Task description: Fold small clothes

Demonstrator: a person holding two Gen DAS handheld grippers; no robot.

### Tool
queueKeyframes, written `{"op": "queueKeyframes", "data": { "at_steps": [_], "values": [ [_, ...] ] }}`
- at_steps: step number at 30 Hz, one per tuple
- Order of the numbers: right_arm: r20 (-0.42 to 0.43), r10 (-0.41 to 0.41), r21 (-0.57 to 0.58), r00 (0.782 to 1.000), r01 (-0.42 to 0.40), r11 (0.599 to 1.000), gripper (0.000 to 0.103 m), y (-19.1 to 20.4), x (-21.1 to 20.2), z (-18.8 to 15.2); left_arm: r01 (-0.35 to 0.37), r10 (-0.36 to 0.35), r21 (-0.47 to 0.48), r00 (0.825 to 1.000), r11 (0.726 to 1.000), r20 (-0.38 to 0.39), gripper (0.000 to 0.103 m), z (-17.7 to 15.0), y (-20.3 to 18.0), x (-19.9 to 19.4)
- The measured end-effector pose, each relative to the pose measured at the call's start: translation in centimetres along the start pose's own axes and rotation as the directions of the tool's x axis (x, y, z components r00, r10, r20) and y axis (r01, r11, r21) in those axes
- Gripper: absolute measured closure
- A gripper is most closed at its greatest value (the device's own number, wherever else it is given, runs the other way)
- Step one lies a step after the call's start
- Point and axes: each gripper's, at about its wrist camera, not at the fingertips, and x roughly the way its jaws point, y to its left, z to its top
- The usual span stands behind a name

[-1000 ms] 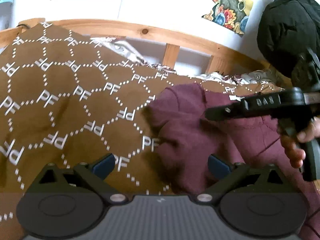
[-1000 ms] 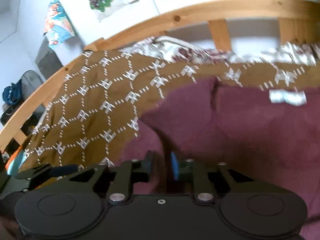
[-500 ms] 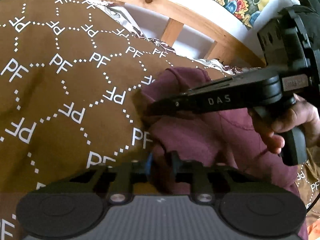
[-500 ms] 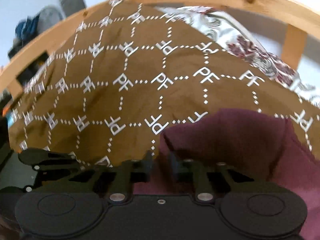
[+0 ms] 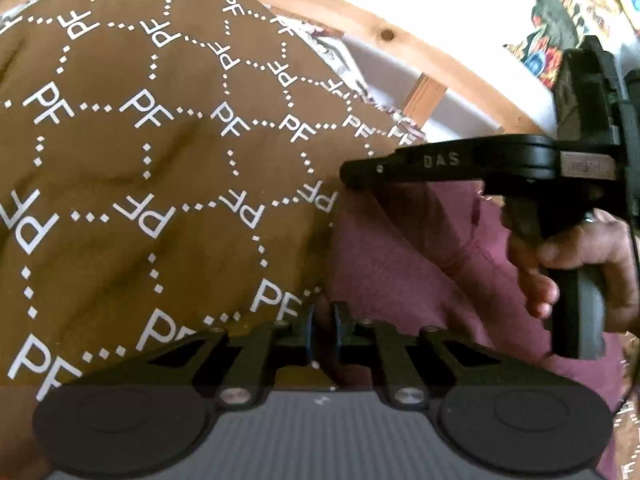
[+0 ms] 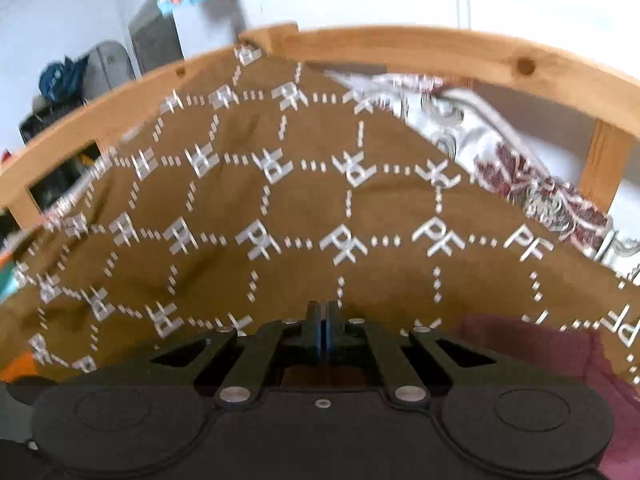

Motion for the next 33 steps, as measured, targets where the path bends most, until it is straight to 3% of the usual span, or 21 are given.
{"op": "queueKeyframes", "data": {
  "at_steps": [1, 3, 4, 5, 6, 7, 9, 15, 20, 23, 25, 29, 33],
  "values": [
    [0.006, 0.008, 0.024, 1.0, -0.008, 1.0, 0.09, -0.3, -0.2, -0.4, -0.029, 0.029, 0.007, 1.0, 1.0, 0.001, 0.089, 0.0, -0.1, 0.0],
    [0.042, 0.032, 0.082, 0.999, -0.035, 0.996, 0.063, -1.0, -1.6, -1.4, -0.055, 0.055, 0.028, 0.998, 0.998, 0.001, 0.08, 0.1, -0.5, 0.0],
    [0.058, 0.035, 0.107, 0.998, -0.041, 0.993, 0.054, -1.4, -2.5, -1.9, -0.059, 0.059, 0.031, 0.998, 0.998, 0.005, 0.074, 0.1, -0.5, -0.2],
    [0.077, 0.025, 0.123, 0.997, -0.034, 0.992, 0.042, -1.9, -3.8, -2.6, -0.06, 0.06, 0.034, 0.998, 0.998, 0.008, 0.055, 0.2, -0.7, -0.3],
    [0.091, 0.008, 0.134, 0.996, -0.02, 0.991, 0.038, -2.3, -5.1, -3.2, -0.062, 0.061, 0.034, 0.998, 0.998, 0.014, 0.035, 0.2, -0.7, -0.5],
    [0.101, -0.01, 0.148, 0.995, -0.005, 0.989, 0.037, -2.7, -6.6, -4.0, -0.064, 0.063, 0.032, 0.998, 0.997, 0.026, 0.03, 0.2, -0.8, -0.7],
    [0.108, -0.051, 0.182, 0.993, 0.031, 0.983, 0.026, -3.3, -9.2, -5.7, -0.062, 0.06, 0.043, 0.997, 0.997, 0.05, 0.025, 0.2, -1.1, -1.2],
    [0.111, -0.182, 0.306, 0.977, 0.14, 0.942, 0.006, -3.9, -17.0, -13.6, -0.073, 0.063, 0.14, 0.995, 0.987, 0.076, 0.007, -0.4, -3.4, -1.5],
    [0.049, -0.28, 0.366, 0.959, 0.243, 0.898, 0.005, -2.6, -21.4, -20.9, -0.114, 0.113, 0.228, 0.993, 0.967, 0.021, 0.006, -1.9, -5.2, -0.7],
    [-0.023, -0.375, 0.382, 0.927, 0.355, 0.853, 0.016, -1.6, -22.6, -23.9, -0.131, 0.135, 0.235, 0.991, 0.963, -0.001, 0.006, -2.3, -5.6, -0.6],
    [-0.03, -0.408, 0.384, 0.912, 0.388, 0.838, 0.021, -1.3, -23.7, -25.2, -0.125, 0.129, 0.223, 0.992, 0.967, -0.006, 0.006, -2.4, -5.6, -0.6],
    [-0.021, -0.374, 0.422, 0.927, 0.347, 0.837, 0.025, -1.2, -24.4, -26.4, -0.138, 0.146, 0.258, 0.989, 0.956, -0.012, 0.006, -2.5, -6.4, -0.3],
    [-0.019, -0.317, 0.435, 0.948, 0.293, 0.851, 0.044, -1.4, -23.5, -26.6, -0.173, 0.184, 0.296, 0.983, 0.939, -0.01, 0.006, -2.8, -7.0, 0.6]
  ]
}}
